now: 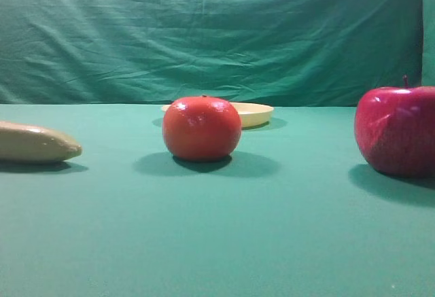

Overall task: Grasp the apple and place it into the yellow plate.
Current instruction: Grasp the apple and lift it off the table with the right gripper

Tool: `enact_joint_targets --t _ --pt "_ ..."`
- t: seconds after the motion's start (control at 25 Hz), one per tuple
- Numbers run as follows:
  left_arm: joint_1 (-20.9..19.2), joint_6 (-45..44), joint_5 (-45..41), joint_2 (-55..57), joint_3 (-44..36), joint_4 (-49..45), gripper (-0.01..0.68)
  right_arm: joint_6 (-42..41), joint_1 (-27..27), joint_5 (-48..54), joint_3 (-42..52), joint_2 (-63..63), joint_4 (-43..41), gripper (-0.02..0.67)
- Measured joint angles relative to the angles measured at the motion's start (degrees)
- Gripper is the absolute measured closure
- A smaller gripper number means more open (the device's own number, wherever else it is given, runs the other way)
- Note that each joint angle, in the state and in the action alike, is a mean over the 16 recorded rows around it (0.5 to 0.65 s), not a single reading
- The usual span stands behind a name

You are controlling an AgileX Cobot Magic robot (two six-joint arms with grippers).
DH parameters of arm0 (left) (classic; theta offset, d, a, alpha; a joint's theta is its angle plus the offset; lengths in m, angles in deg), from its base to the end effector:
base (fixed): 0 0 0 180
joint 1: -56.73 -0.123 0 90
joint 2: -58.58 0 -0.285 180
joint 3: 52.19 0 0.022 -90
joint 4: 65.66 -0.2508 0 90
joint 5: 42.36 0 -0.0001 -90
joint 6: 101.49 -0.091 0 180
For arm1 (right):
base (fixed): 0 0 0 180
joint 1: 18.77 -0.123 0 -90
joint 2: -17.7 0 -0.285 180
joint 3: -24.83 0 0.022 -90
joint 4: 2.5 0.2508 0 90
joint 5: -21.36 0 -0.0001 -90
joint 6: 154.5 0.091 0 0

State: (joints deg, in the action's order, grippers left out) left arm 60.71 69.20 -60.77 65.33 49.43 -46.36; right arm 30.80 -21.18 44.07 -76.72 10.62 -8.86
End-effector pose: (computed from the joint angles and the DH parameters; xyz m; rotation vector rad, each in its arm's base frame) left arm 0.0525 -0.0132 0.1799 -0.0045 1.7962 -0.2568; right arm 0.0520 -0.0017 0.1712 -0.0198 1.8866 -0.0184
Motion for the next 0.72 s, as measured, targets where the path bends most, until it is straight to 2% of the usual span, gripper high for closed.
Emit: enact_joint_targets --t 0.72 --pt "0.0 0.0 0.0 0.0 0.0 0.0 0.516 0.1 0.0 0.0 0.0 0.0 0.1 0.649"
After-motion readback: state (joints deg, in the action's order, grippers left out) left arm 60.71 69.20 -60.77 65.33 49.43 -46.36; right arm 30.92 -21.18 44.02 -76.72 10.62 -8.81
